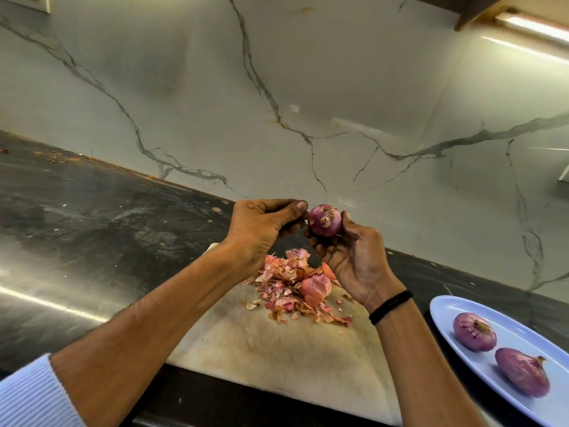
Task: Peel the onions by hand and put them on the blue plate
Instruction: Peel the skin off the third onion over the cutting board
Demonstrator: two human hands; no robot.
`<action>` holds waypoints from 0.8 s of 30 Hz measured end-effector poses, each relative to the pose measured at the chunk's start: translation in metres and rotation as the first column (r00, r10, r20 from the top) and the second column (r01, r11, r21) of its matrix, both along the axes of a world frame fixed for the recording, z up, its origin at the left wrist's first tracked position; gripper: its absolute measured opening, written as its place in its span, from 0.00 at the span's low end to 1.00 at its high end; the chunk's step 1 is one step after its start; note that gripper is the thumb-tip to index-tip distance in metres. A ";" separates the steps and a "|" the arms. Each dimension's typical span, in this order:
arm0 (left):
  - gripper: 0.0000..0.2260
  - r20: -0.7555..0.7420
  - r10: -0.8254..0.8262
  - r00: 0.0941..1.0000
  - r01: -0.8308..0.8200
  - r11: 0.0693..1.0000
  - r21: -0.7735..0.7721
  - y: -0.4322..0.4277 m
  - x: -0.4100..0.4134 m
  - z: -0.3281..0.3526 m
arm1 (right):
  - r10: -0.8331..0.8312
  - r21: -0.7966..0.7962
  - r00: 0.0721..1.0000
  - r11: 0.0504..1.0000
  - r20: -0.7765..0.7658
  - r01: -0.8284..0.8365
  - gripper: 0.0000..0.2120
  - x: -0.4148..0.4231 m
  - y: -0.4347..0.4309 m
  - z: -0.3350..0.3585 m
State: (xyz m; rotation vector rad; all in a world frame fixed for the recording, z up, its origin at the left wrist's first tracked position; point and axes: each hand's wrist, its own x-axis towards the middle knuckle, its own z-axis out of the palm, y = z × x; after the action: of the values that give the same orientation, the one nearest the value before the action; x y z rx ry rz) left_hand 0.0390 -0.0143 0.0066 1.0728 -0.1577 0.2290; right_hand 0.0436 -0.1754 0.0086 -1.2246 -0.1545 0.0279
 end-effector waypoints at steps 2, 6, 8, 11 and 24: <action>0.03 0.010 0.019 1.000 -0.019 1.000 -0.005 0.000 0.001 -0.001 | -0.002 -0.002 1.000 1.000 -0.002 0.002 0.19 0.000 0.000 0.000; 0.08 0.061 0.112 0.992 -0.118 0.987 0.107 0.001 0.002 -0.004 | -0.010 0.009 1.000 1.000 -0.017 0.011 0.19 -0.001 0.000 0.000; 0.11 0.119 0.173 0.978 -0.197 0.952 0.233 0.002 0.001 -0.005 | -0.015 0.011 1.000 1.000 -0.019 0.015 0.19 -0.001 0.001 0.001; 0.15 0.187 0.207 0.960 -0.260 0.904 0.338 0.003 0.001 -0.005 | -0.017 -0.007 1.000 1.000 -0.012 0.017 0.19 -0.001 0.002 0.001; 0.19 0.156 0.118 0.981 -0.169 0.912 0.375 0.003 0.007 -0.013 | 0.033 -0.137 0.998 0.990 0.047 -0.027 0.17 -0.007 0.013 0.000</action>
State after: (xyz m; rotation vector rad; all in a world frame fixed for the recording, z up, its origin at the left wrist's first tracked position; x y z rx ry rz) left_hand 0.0461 -0.0118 -0.0065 1.4673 -0.2490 0.4140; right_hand 0.0371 -0.1623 0.0083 -1.3596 -0.2164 0.0352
